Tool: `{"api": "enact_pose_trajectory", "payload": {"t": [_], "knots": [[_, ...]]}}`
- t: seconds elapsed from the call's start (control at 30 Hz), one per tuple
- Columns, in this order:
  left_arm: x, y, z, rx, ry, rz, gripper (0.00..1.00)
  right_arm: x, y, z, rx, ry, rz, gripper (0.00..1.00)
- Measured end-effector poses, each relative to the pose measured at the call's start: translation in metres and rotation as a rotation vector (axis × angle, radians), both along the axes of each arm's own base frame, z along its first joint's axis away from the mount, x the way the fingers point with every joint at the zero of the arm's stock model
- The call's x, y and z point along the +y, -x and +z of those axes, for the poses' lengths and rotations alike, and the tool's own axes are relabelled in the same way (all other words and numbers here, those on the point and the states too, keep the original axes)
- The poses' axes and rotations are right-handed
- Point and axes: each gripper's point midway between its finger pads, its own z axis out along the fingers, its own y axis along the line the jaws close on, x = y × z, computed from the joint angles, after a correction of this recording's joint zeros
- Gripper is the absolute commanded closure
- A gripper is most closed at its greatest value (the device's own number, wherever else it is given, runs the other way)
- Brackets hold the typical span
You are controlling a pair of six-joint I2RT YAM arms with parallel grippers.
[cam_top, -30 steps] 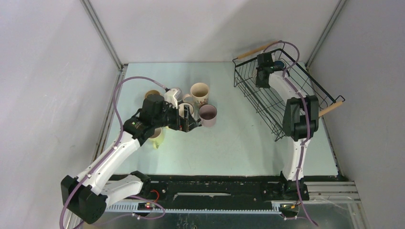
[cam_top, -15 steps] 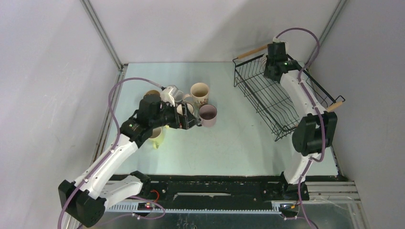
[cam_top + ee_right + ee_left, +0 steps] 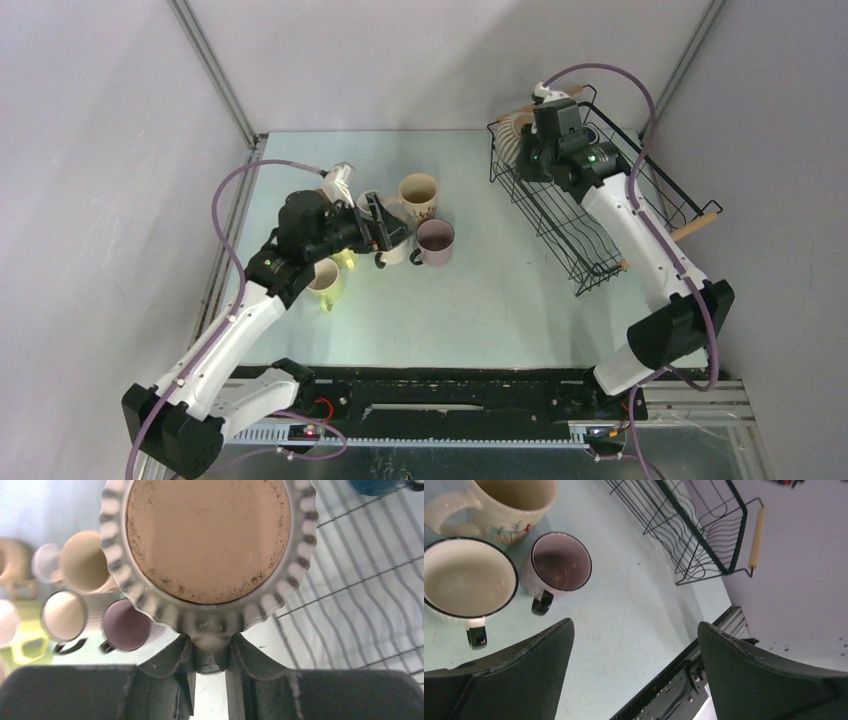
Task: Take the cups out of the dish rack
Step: Unload the cup from the dish rack, then place the cup at the center of the board.
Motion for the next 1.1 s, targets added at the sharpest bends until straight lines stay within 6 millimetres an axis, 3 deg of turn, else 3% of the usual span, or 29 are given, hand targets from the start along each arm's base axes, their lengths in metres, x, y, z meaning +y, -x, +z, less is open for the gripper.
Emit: {"api": "enact_pose_trajectory", "payload": {"t": [0.13, 0.3, 0.57, 1.1], "knots": [[0.004, -0.013, 0.014, -0.011, 0.070, 0.038, 0.00, 0.037, 0.025, 0.007, 0.005, -0.078, 0.100, 1.00], [0.002, -0.027, 0.035, -0.021, 0.187, 0.055, 0.00, 0.068, 0.053, 0.010, 0.037, -0.190, 0.185, 1.00], [-0.014, -0.041, 0.077, -0.035, 0.424, 0.003, 0.00, 0.102, 0.086, 0.029, 0.059, -0.409, 0.280, 1.00], [-0.033, -0.039, 0.121, 0.020, 0.763, -0.149, 0.00, 0.155, 0.118, 0.049, 0.135, -0.751, 0.445, 1.00]]}}
